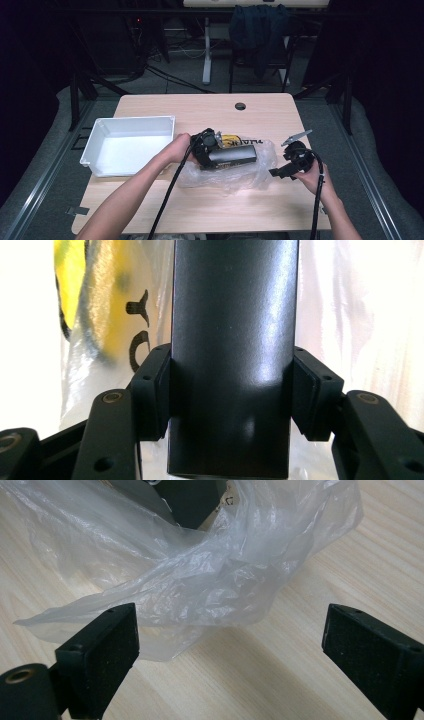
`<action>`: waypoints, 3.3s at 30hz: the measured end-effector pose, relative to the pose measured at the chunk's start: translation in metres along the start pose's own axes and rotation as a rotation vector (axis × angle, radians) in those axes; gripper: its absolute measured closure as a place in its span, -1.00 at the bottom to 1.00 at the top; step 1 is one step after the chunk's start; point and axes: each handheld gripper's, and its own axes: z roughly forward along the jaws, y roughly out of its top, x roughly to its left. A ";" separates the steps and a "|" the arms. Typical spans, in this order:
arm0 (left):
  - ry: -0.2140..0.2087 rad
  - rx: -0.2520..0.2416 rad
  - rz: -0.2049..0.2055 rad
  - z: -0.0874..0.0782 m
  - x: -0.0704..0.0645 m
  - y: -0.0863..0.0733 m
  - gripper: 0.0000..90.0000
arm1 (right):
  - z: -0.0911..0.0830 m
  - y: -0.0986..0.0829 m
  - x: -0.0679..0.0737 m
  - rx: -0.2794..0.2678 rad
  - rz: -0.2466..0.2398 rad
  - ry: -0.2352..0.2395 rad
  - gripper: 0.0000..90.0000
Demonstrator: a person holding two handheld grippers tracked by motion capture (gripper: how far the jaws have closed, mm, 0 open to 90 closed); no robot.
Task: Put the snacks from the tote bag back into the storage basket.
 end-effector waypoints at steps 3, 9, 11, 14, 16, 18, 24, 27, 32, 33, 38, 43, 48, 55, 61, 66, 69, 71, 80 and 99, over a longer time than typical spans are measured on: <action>0.005 0.001 0.014 -0.004 -0.001 0.000 -0.04 | 0.000 0.000 0.000 0.001 -0.002 -0.001 -0.84; 0.012 -0.005 0.031 -0.017 -0.002 -0.002 -0.04 | 0.000 0.000 -0.001 0.007 -0.007 0.004 -0.83; 0.012 -0.016 0.040 -0.023 -0.002 -0.002 -0.04 | 0.000 0.001 -0.001 0.008 -0.008 0.004 -0.84; 0.021 -0.025 0.046 -0.030 -0.003 -0.002 -0.04 | 0.000 0.000 0.000 0.001 -0.001 0.001 -0.83; 0.019 -0.027 0.054 -0.032 -0.002 -0.001 -0.04 | 0.000 0.000 0.000 0.000 -0.001 -0.001 -0.84; 0.018 -0.039 0.058 -0.039 -0.003 -0.001 -0.04 | 0.000 0.000 0.000 0.001 -0.004 -0.005 -0.84; 0.026 -0.047 0.079 -0.053 -0.002 -0.001 -0.04 | -0.001 0.000 0.000 -0.004 -0.012 -0.012 -0.84; 0.035 -0.037 0.098 -0.064 0.000 -0.003 -0.04 | -0.002 0.000 -0.001 0.001 -0.017 -0.014 -0.84; 0.039 -0.044 0.102 -0.071 0.001 -0.007 -0.03 | -0.003 0.000 0.000 -0.011 -0.017 -0.014 -0.84; 0.043 -0.042 0.106 -0.075 0.002 -0.009 -0.03 | -0.003 0.000 0.000 -0.012 -0.016 -0.017 -0.84; 0.049 -0.044 0.105 -0.083 0.003 -0.015 -0.03 | -0.002 0.000 0.000 -0.019 -0.012 -0.019 -0.84; 0.056 -0.038 0.105 -0.093 0.006 -0.026 -0.03 | -0.001 -0.001 -0.002 -0.015 -0.009 -0.009 -0.85; 0.066 -0.036 0.109 -0.101 0.007 -0.032 -0.03 | -0.001 -0.001 -0.002 -0.009 -0.018 -0.013 -0.85; 0.080 -0.038 0.110 -0.114 0.009 -0.043 -0.03 | -0.001 -0.001 -0.002 -0.016 -0.009 -0.009 -0.85; 0.086 -0.044 0.097 -0.125 0.012 -0.057 -0.03 | -0.003 -0.002 -0.002 -0.005 -0.016 -0.016 -0.85; 0.081 -0.039 0.095 -0.130 0.013 -0.064 -0.03 | -0.003 -0.002 -0.002 -0.018 -0.011 -0.017 -0.85; 0.083 -0.037 0.089 -0.134 0.015 -0.071 -0.03 | -0.003 -0.002 -0.002 -0.016 -0.011 -0.021 -0.85; 0.084 -0.034 0.082 -0.137 0.016 -0.075 -0.03 | -0.003 -0.002 -0.002 -0.017 -0.010 -0.020 -0.85; 0.089 -0.039 0.054 -0.148 0.021 -0.097 -0.03 | -0.002 -0.003 -0.001 -0.021 -0.008 -0.021 -0.84; 0.110 -0.066 -0.037 -0.169 0.033 -0.150 -0.03 | -0.003 -0.005 -0.001 -0.017 -0.005 -0.023 -0.84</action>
